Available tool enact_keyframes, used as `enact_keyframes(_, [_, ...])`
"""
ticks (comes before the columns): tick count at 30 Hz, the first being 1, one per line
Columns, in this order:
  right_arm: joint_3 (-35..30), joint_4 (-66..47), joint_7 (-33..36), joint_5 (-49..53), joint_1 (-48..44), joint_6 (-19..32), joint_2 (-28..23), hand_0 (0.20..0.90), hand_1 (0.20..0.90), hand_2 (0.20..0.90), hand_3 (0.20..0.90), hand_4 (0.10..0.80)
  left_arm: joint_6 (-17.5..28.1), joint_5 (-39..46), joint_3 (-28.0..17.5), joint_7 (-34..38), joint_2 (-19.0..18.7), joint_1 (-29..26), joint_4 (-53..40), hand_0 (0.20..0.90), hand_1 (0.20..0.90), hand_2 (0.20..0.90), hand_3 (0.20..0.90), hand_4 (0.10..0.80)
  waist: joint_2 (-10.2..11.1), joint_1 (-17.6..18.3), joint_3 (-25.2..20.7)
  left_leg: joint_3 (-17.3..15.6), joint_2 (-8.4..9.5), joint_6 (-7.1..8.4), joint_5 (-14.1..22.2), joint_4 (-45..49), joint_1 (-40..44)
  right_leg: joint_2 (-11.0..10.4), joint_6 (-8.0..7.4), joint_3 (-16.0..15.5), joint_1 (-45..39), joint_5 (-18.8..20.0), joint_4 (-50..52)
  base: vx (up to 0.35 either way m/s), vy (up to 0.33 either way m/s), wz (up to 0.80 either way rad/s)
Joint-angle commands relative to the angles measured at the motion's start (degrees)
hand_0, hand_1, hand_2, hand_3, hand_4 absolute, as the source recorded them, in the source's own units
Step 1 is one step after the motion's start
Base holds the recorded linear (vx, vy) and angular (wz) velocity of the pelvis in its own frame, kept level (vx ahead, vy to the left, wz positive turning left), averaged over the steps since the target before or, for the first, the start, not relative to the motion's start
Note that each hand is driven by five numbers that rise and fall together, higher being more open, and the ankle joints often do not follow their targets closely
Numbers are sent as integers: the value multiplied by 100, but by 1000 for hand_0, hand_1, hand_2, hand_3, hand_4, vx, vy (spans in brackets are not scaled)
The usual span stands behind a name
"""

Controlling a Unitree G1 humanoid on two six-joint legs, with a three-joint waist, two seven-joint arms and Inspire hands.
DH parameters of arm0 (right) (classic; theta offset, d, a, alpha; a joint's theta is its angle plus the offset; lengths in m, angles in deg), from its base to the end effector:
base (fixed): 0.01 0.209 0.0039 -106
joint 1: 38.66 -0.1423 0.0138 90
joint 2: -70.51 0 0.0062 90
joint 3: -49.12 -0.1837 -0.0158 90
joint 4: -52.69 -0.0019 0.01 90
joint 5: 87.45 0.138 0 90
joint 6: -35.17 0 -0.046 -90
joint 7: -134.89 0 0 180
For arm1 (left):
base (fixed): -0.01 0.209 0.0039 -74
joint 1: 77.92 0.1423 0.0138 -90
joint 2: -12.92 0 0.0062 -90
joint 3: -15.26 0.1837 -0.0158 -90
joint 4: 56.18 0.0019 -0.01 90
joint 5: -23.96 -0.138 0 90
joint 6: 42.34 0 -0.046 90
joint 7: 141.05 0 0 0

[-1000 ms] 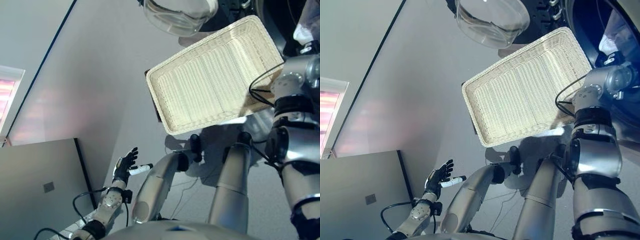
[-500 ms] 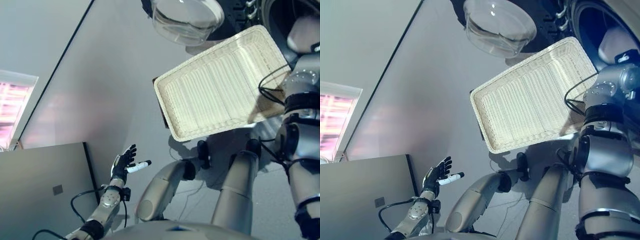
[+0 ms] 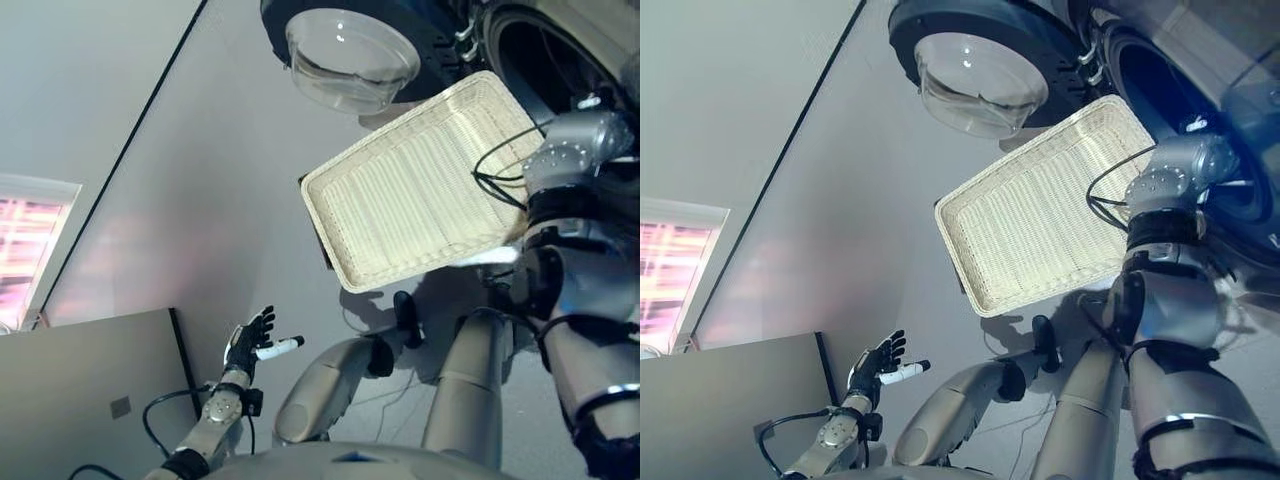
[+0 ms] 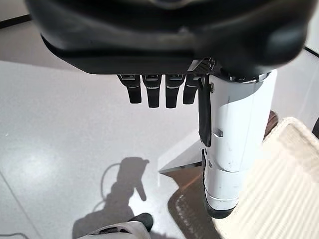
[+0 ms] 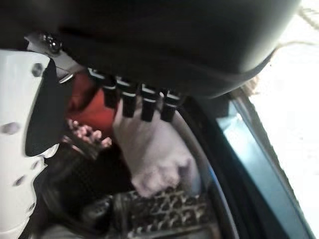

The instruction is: Pick up the clothes and place them into the washing machine

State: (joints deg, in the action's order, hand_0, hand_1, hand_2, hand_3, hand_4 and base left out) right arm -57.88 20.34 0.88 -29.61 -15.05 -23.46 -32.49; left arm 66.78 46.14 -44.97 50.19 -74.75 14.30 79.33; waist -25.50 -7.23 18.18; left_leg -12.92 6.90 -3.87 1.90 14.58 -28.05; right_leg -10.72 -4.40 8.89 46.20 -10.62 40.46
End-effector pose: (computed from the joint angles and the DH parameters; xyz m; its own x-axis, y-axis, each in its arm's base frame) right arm 0.3412 -0.2752 0.2499 0.4189 -0.8851 -0.2025 0.4243 -0.0064 0.9055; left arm 0.1217 0.1573 -0.0853 0.8323 -0.0078 -0.5543 0.0531 0.9964 0.0656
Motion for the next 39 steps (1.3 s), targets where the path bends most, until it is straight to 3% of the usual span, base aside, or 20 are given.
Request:
enact_keyframes(1, [473, -747, -168, -330, -100, 556, -651, 900, 900, 900, 900, 800, 111, 143, -236, 114, -205, 248, 318, 900, 900, 900, 900, 800, -429, 91, -639, 214, -103, 533, -113, 355, -497, 212, 364, -602, -469, 171, -682, 11, 7, 6])
enact_keyframes(5, [489, 104, 5, -310, -148, 227, -795, 900, 900, 900, 900, 800, 42, -3, -195, 165, -184, 200, 445, 900, 900, 900, 900, 800, -429, 97, -660, 199, -111, 517, -82, 353, -445, 220, 361, -569, -487, 193, -706, 4, 3, 1])
enact_keyframes(10, [421, 237, -20, -342, 295, 89, -210, 900, 900, 900, 900, 800, 5, -24, -136, 180, -23, 152, 468, 900, 900, 900, 900, 800, -429, 136, -667, 198, -128, 494, -84, 319, -409, 249, 359, -553, -558, 231, -809, 3, 1, -2])
enact_keyframes(18, [1307, 1127, -1073, -520, 1043, -773, 229, 900, 900, 900, 900, 800, -7, -325, -370, 82, 42, 146, 452, 900, 900, 900, 900, 800, -376, 160, -599, 312, -281, 490, -59, 378, -267, 327, 363, -708, -896, 406, -1099, -2, -8, 1])
enact_keyframes(21, [1863, 1497, -1957, -632, 1514, -1325, 506, 900, 900, 900, 900, 800, -78, -416, -558, -153, -1, 127, 496, 900, 900, 900, 900, 800, -89, 93, -608, 374, -339, 492, -65, 320, -90, 374, 355, -789, -1173, 565, -1382, -10, -53, -1])
enact_keyframes(23, [1996, 1583, -2040, -865, 1623, -1435, 572, 900, 900, 900, 900, 800, -94, -451, -585, -202, -15, 139, 513, 900, 900, 900, 900, 800, -19, 77, -629, 396, -351, 492, -76, 289, -39, 378, 347, -813, -1264, 616, -1473, 1, -28, -8])
enact_keyframes(25, [2488, 2033, -2499, -1570, 2007, -1857, 821, 900, 900, 900, 900, 800, -183, -611, -726, -339, -20, 165, 627, 900, 900, 900, 900, 800, 239, -47, -704, 477, -400, 494, -101, 204, 129, 397, 329, -924, -1547, 700, -1732, 5, -63, -1])
enact_keyframes(31, [2572, 2303, -2828, -1953, 2544, -2005, 1130, 900, 900, 900, 900, 800, -279, -921, -932, -418, -29, 144, 824, 900, 900, 900, 900, 800, 544, -189, -755, 617, -434, 461, -75, 262, 250, 376, 307, -1103, -1874, 750, -1886, -4, -31, 15])
enact_keyframes(39, [2673, 1604, -2913, -2854, 3997, -1955, 1406, 900, 900, 900, 900, 800, -273, -1141, -1483, -160, -136, 58, 1441, 900, 900, 900, 900, 800, 1405, -160, -930, 923, -446, 515, -261, -334, 938, 350, 208, -1513, -2737, 934, -2578, 42, -57, 28])
